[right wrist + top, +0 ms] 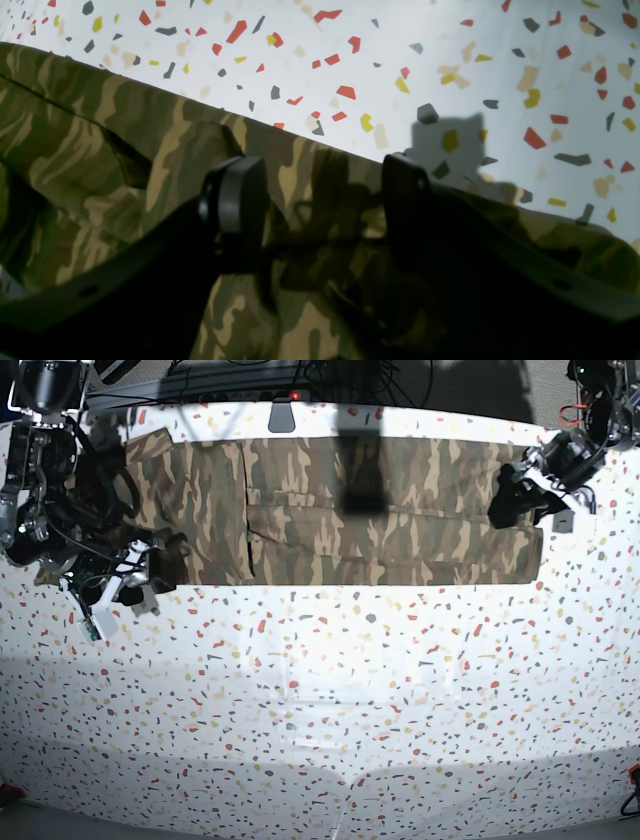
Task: Fold the T-shirt properly
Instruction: 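Grasp the opposite folded end with the left gripper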
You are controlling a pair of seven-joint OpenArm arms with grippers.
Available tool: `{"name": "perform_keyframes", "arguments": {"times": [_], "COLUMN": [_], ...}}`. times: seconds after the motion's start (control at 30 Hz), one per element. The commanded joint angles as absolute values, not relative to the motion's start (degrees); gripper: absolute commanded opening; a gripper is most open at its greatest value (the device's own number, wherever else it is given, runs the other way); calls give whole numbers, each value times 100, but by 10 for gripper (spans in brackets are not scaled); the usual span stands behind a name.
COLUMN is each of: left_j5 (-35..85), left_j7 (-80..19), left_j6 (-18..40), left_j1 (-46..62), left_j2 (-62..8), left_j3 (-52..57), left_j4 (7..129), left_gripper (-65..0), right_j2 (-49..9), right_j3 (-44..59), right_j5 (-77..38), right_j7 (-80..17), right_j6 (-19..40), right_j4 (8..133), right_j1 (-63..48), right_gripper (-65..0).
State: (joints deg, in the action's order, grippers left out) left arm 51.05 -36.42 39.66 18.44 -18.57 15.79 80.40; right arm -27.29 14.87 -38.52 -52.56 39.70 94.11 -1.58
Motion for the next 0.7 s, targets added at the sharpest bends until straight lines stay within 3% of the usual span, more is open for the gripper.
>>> {"name": "perform_keyframes", "arguments": {"times": [0.0, 0.43, 0.53, 0.67], "left_j5": [5061, 4836, 5116, 5194], "left_j7": [-3723, -2556, -2388, -2403], "left_j6": [4000, 4000, 4000, 4000], "left_j1": [1796, 1712, 1712, 1715], "left_j2": [-1922, -1920, -1918, -1892], "left_j3": [1564, 1564, 1564, 1564], "left_j4": [8097, 8097, 8097, 8097], "left_gripper": [-322, -332, -395, -556], "right_j2": [-2825, -2825, -2825, -2825], "right_j3": [1538, 1538, 1538, 1538], "right_j5": [-3942, -3962, -3959, -3962], "right_j7": [-5196, -5542, -5673, -5680], "right_j6": [4000, 4000, 4000, 4000], "right_j4": [9502, 9502, 9502, 9502], "right_j1": [-64, -67, -67, -67], "right_gripper": [-286, -286, -286, -286]}}
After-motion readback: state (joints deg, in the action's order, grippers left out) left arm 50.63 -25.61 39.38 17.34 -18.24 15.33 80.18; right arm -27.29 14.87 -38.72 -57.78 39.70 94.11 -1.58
